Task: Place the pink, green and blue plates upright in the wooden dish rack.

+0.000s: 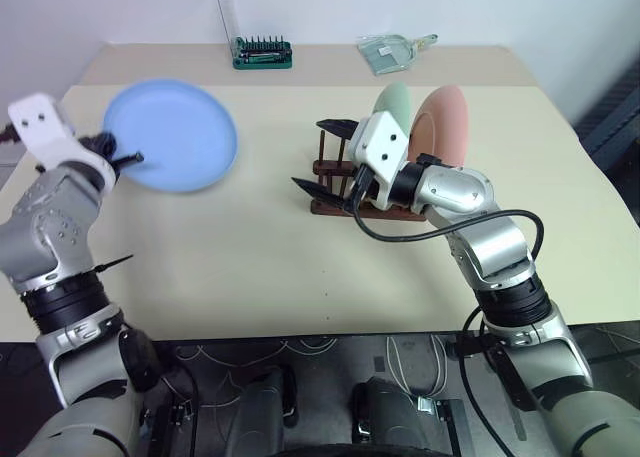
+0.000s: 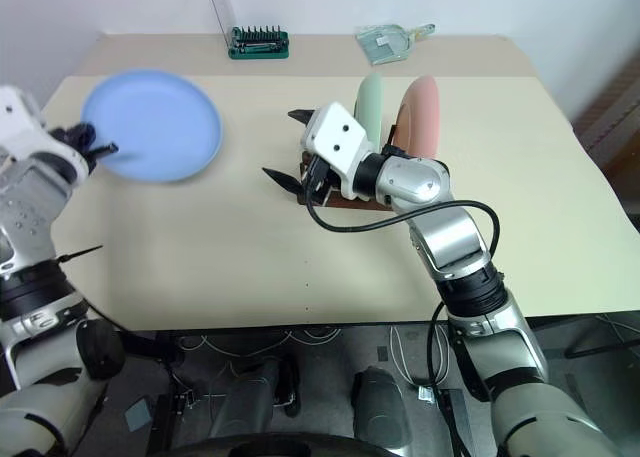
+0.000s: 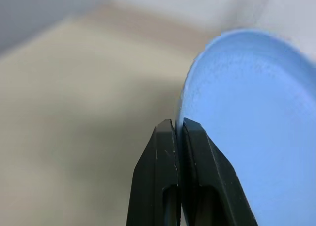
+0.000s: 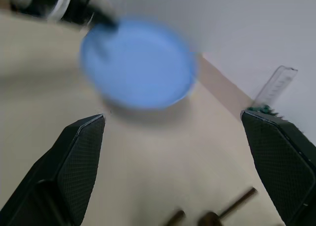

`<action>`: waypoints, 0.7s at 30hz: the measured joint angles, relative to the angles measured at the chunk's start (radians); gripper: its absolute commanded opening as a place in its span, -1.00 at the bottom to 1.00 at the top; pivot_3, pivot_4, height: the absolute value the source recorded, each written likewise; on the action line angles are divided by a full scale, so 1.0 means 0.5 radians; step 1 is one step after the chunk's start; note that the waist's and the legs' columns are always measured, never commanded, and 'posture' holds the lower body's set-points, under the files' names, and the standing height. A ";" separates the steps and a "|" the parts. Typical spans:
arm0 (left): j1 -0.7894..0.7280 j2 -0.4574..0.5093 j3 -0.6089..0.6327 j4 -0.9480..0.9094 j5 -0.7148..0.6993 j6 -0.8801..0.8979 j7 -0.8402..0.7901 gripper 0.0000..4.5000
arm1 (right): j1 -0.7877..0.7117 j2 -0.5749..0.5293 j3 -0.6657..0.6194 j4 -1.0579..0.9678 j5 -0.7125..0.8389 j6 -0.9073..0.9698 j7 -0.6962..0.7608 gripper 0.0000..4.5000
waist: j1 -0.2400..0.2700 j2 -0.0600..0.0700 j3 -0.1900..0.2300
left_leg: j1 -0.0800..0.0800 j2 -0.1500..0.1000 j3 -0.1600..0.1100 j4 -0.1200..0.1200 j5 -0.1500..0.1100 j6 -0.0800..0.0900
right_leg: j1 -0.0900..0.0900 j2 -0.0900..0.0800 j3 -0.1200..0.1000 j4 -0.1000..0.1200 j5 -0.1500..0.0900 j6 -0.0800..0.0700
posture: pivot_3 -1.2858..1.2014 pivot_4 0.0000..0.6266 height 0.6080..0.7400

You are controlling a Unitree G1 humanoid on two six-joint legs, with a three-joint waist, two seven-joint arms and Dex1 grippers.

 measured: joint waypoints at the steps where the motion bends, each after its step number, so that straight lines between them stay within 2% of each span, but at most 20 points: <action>1: -0.048 -0.018 -0.051 -0.035 -0.002 -0.019 -0.001 -0.97 | -0.007 0.010 0.009 0.022 -0.034 -0.027 -0.006 1.00 | -0.001 0.000 0.000 | 0.000 0.000 0.000 0.000 0.000 0.000 | 0.000 0.000 0.000 0.000 0.000 0.000 | 0.03 -0.52 0.94; 6: -0.123 -0.048 -0.329 -0.189 0.002 -0.045 -0.061 -0.97 | -0.138 0.018 0.120 0.118 -0.329 -0.229 -0.075 1.00 | -0.008 0.001 0.000 | 0.001 0.001 0.001 0.000 0.001 -0.001 | -0.001 0.000 0.001 0.003 0.000 0.000 | 0.03 -0.52 0.94; 11: -0.128 -0.101 -0.373 -0.255 -0.034 0.023 -0.043 -0.97 | -0.186 0.029 0.220 0.244 -0.579 -0.413 -0.123 1.00 | -0.004 0.000 0.000 | 0.001 0.000 0.001 0.001 0.001 0.000 | -0.001 0.000 0.000 0.002 0.000 0.000 | 0.03 -0.52 0.94; 21: -0.174 -0.207 -0.413 -0.464 -0.160 0.227 0.000 -0.97 | -0.286 0.109 0.305 0.497 -0.886 -0.600 -0.196 1.00 | -0.001 0.000 0.001 | 0.001 0.001 0.001 0.001 0.001 0.000 | 0.000 0.000 0.000 0.002 0.000 0.000 | 0.03 -0.52 0.94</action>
